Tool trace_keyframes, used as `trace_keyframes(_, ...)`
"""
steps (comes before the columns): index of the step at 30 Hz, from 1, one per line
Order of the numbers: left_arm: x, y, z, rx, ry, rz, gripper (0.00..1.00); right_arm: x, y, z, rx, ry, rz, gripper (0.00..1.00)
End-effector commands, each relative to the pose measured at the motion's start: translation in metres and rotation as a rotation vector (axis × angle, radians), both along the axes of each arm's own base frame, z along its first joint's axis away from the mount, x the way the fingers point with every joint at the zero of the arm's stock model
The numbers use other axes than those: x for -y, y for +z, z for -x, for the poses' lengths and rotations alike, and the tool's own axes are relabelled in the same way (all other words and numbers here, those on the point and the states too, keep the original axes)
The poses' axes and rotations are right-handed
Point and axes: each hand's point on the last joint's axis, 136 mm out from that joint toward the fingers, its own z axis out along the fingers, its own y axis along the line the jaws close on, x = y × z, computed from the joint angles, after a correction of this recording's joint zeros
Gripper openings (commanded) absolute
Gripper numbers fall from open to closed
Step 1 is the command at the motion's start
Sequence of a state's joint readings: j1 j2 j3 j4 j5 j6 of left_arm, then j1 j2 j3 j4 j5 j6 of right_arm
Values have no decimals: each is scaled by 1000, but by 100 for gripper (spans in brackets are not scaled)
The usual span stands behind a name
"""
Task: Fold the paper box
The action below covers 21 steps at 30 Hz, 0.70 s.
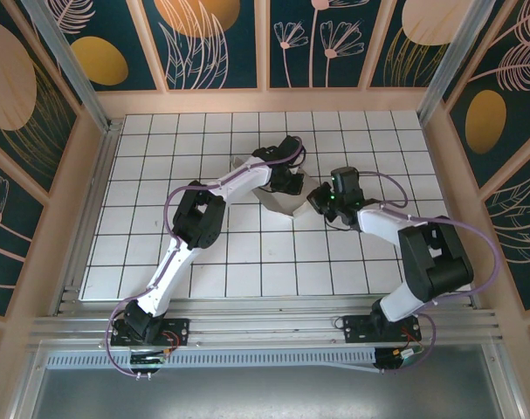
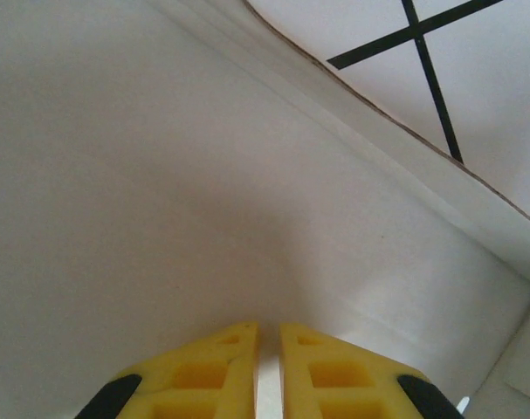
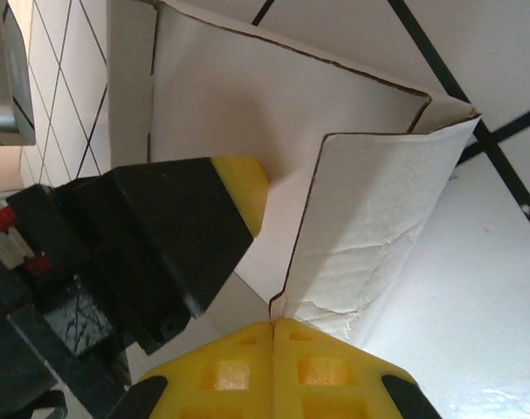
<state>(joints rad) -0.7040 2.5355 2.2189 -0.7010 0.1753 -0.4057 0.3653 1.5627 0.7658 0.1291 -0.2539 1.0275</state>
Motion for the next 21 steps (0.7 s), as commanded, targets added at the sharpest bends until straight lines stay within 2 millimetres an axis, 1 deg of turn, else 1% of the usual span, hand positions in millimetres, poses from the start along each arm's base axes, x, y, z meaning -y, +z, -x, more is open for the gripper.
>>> trace_keyframes(1, 6, -6, 9, -39, -29, 1, 15, -3, 5, -11, 31, 0, 32, 0)
trace_keyframes(2, 7, -2, 7, -32, -24, 6, 16, -3, 4, -13, 31, -1, 37, 0)
trace_keyframes(4, 9, 9, 1, 1, -13, 11, 23, -2, 1, -14, 34, 0, 51, 0)
trace_keyframes(6, 9, 30, -11, 63, 2, 18, 34, 1, -2, -14, 31, -2, 79, 0)
trace_keyframes(8, 9, 52, -24, 120, 19, 33, 40, 3, -6, -14, 29, 8, 102, 0)
trace_keyframes(12, 4, 96, -44, 213, 53, 75, 43, 6, -10, -13, 20, 13, 136, 0)
trace_keyframes(14, -4, 119, -51, 254, 77, 86, 43, 6, -11, -13, 22, 17, 143, 0)
trace_keyframes(16, -15, 146, -57, 312, 104, 86, 42, 6, -10, -15, 28, 24, 154, 0)
trace_keyframes(18, -39, 170, -68, 392, 154, 54, 42, 8, -8, -17, 38, 28, 176, 0)
trace_keyframes(20, -70, 184, -80, 436, 178, 35, 41, 10, -7, -19, 45, 33, 209, 0)
trace_keyframes(21, -82, 187, -85, 434, 169, 41, 41, 10, -5, -21, 57, 39, 222, 0)
